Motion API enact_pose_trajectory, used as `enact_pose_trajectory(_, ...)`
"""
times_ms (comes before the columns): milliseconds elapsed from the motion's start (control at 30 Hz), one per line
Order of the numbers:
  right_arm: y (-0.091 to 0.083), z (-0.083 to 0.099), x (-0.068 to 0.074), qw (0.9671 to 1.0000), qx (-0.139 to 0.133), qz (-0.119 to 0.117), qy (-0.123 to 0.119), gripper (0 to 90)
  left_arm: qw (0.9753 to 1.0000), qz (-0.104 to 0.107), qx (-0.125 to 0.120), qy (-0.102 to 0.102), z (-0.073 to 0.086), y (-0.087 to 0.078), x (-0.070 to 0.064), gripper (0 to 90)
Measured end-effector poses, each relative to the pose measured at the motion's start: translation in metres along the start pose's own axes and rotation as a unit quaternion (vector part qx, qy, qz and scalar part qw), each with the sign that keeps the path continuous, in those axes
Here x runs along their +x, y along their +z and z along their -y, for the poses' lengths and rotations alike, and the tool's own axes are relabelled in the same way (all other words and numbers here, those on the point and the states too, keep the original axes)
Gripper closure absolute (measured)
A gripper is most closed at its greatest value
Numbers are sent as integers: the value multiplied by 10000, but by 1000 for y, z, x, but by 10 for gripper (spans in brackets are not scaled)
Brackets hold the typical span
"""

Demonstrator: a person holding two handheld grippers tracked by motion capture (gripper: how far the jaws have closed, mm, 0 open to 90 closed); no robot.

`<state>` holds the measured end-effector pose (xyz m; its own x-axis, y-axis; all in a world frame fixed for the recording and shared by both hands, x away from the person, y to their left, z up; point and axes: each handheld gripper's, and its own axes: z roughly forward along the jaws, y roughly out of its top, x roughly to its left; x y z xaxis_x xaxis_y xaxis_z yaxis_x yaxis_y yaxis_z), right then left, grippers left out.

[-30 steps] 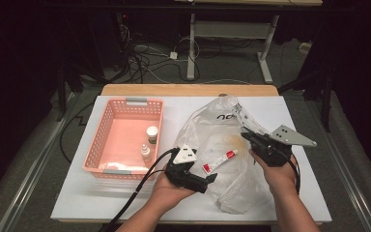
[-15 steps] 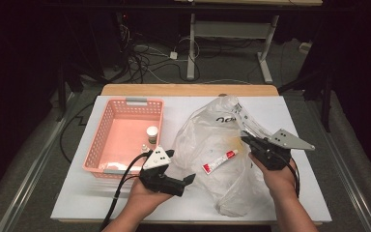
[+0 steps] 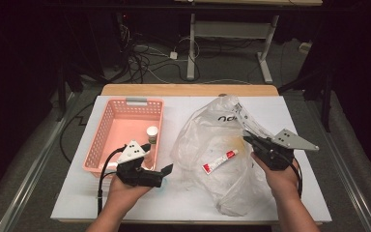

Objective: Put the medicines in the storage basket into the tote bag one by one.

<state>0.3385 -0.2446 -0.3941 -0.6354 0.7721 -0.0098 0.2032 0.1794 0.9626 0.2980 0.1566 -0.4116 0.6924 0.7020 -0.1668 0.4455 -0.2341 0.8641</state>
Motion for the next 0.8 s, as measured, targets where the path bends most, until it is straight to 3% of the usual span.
enact_pose_trajectory(433, -1, 0, -2, 10000, -8, 25, 30, 900, 9985, -471, -38, -287, 5, -21, 35, 0)
enact_pose_trajectory(800, -3, 0, -2, 10000, 9, 39, 23, 900, 9963, -682, -77, -524, 9, -35, 57, 0)
